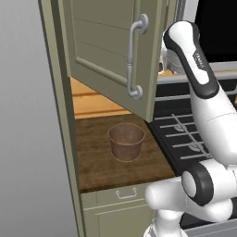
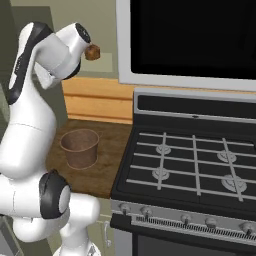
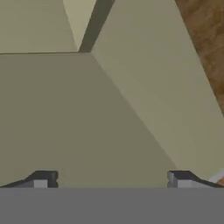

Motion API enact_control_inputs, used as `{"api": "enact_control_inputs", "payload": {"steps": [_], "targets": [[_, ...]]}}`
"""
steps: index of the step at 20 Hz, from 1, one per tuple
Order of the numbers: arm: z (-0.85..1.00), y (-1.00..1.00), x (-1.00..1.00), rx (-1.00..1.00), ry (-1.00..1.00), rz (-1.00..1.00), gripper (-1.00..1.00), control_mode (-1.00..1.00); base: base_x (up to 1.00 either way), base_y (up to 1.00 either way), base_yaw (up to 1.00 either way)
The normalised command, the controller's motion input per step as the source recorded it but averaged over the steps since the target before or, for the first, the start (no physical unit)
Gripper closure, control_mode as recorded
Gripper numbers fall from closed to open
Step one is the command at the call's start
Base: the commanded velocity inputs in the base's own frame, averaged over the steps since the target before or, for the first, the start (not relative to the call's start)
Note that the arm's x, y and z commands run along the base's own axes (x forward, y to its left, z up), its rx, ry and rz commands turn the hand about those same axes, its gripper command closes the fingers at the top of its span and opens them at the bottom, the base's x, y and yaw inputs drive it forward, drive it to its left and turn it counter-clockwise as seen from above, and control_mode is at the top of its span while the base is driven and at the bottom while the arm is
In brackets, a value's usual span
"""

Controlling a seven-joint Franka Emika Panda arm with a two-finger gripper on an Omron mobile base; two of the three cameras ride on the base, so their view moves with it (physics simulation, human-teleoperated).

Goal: Open the cabinet, pick up the bread from the cabinet and place it in the basket. Then move the basket to the dining counter.

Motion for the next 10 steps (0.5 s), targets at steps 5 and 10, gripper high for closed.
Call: {"api": "enact_control_inputs", "payload": {"steps": [5,10], "targets": [[-0.06,1.0,-0.14,0.12,0.1,0.28,-1.0,-1.0,0.0,0.0,0.0],[-0.03,1.0,-0.28,0.0,-0.08,0.12,-1.0,-1.0,0.0,0.0,0.0]]}}
